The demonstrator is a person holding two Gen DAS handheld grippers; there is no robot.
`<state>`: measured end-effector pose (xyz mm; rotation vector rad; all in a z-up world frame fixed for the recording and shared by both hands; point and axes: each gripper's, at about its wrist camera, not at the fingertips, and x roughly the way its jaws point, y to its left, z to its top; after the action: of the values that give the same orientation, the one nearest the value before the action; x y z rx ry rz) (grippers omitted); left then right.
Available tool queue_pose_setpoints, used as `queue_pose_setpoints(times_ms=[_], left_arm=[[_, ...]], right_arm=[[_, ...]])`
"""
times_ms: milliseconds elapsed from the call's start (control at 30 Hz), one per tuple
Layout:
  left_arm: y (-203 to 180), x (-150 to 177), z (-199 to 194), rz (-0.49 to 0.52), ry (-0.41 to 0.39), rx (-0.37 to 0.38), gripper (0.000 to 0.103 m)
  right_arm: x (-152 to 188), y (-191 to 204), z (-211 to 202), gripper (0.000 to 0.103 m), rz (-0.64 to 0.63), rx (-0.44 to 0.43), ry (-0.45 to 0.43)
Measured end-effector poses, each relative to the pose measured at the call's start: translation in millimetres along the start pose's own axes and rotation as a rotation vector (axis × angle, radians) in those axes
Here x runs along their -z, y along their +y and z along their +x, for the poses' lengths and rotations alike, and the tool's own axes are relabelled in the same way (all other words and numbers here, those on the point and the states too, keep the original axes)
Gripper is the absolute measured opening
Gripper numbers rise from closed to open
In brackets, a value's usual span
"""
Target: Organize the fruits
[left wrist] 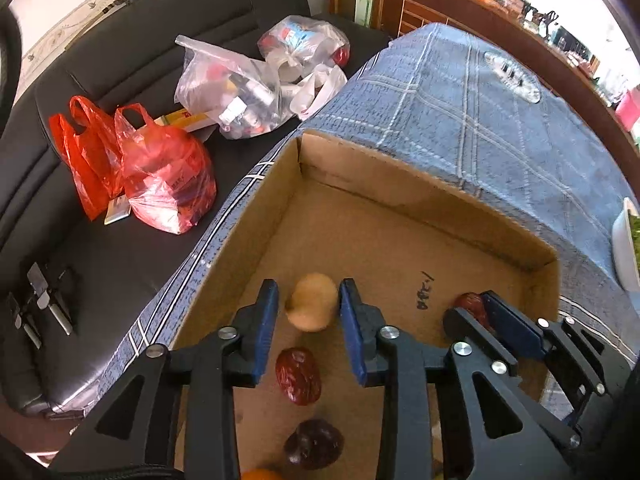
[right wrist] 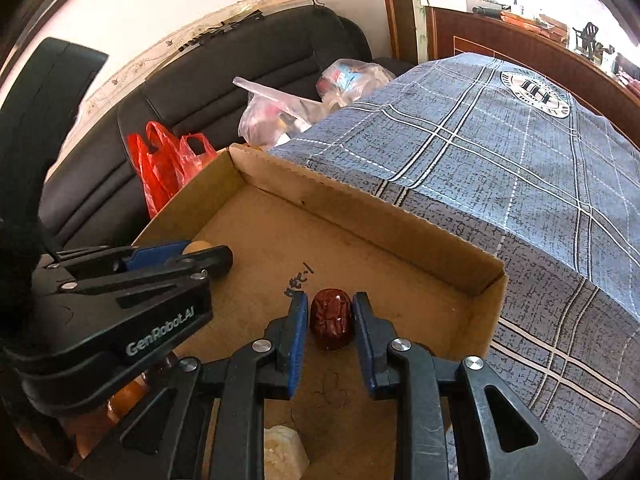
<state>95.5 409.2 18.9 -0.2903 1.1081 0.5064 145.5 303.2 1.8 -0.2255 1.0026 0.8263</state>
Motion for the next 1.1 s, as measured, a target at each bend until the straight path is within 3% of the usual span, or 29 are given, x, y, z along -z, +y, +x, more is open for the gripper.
queue_pose_setpoints(times_ms=[167, 433, 867, 1100], left_arm=[[0.3, 9.2, -25.4, -0.002, -0.053, 0.008, 0.042], [2.5, 41.0, -71.8, -0.013, -0.129, 0.029, 0.042], [-5.2, 136.4, -136.3, -0.011, -0.209, 0.035, 0.046], [-16.0, 176.1, -156.8, 0.041, -0.253, -0.018, 0.046]], right_arm=[[4.3, 2.1, -14.1, 0.04, -0.008, -0.016, -0.022], [13.0, 6.3, -42.5, 0.045, -0.055, -0.033, -0.055], [63.1, 12.7, -95.6, 0.058, -0.204, -0.137, -0.063], [98.9, 12.5, -131.3, 0.078, -0.316, -0.229, -0.112]])
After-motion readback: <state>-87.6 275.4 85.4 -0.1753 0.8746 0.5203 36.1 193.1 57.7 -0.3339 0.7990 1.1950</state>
